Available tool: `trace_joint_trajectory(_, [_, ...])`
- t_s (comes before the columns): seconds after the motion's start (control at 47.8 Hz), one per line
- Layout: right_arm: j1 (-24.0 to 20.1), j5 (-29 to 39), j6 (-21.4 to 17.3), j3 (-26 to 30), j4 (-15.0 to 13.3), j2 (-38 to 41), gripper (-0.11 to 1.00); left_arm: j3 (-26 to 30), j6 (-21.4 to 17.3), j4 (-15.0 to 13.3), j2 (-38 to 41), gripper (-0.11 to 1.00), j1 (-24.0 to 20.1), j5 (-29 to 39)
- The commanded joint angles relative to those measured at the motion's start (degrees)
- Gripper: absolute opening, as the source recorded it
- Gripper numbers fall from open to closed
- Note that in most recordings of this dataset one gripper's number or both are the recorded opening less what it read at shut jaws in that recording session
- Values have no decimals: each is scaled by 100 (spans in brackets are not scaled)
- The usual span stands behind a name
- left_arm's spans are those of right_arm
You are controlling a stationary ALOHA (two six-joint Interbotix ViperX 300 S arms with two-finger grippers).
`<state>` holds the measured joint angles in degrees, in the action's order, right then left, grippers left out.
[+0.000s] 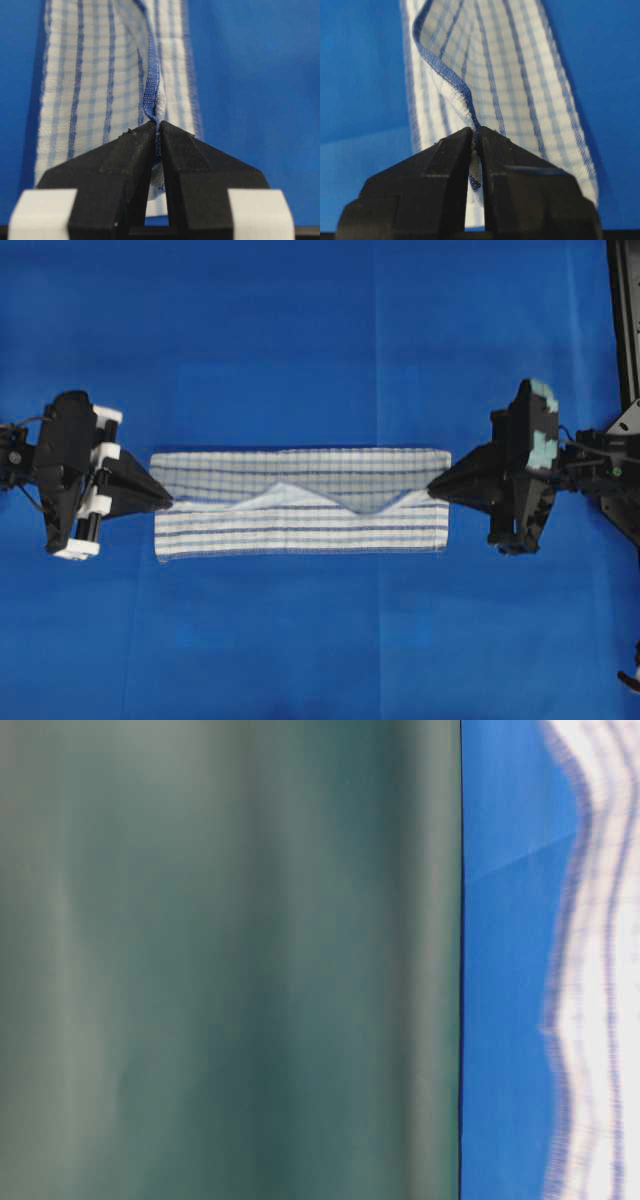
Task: Fold the blue towel.
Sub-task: 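Pull both corners down toward the bottom edge, folding towel in half, then release the corners and move grippers to the folded edge corners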
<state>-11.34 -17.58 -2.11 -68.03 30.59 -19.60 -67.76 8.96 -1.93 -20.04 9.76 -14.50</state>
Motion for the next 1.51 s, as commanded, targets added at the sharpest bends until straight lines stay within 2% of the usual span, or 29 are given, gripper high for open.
trace_joint_trajectory(0.0, [-158, -62, 9, 70, 132, 97, -1, 105, 35, 9, 167, 5, 141, -132])
trace_joint_trajectory(0.146, [-220, -97, 9, 79, 439, 308, -1, 220, 149, -9, 448, 5, 158, -158])
trace_joint_trajectory(0.314, [-272, -79, 9, 97, 510, 422, -1, 352, 299, -9, 642, 6, 167, -132])
trace_joint_trajectory(0.376, [-281, -88, 9, 105, 510, 422, 0, 369, 360, -9, 650, 14, 158, -132])
trace_joint_trajectory(0.439, [-290, -88, 9, 105, 510, 422, 3, 360, 413, -9, 642, 30, 167, -114])
trace_joint_trajectory(0.544, [-308, -53, 18, 141, 510, 422, 20, 352, 413, -9, 624, 63, 211, -35])
trace_joint_trajectory(0.607, [-316, -44, 35, 176, 501, 413, 36, 352, 404, -9, 580, 78, 211, 62])
trace_joint_trajectory(0.648, [-316, -35, 62, 193, 501, 396, 49, 360, 396, 0, 536, 80, 211, 141])
trace_joint_trajectory(0.774, [-308, -35, 229, 220, 422, 211, 85, 396, 316, 0, 272, 74, 132, 536])
trace_joint_trajectory(0.816, [-299, -35, 316, 220, 413, 114, 92, 413, 316, 0, 123, 73, 44, 712])
trace_joint_trajectory(0.858, [-272, -35, 396, 220, 422, 26, 93, 404, 316, 9, 9, 72, -44, 853])
trace_joint_trajectory(0.941, [-167, -35, 562, 185, 422, -193, 87, 396, 308, 26, -202, 72, -255, 1020])
trace_joint_trajectory(1.109, [378, -18, 809, 123, 431, -272, 84, 396, 141, 35, -237, 72, -791, 1099])
trace_joint_trajectory(1.297, [984, 132, 1081, 158, 431, 185, 83, 431, -290, 35, 176, 72, -1072, 1055])
trace_joint_trajectory(1.485, [1151, 88, 1125, 281, 431, 923, 83, 439, -352, 35, 879, 72, -1178, 677])
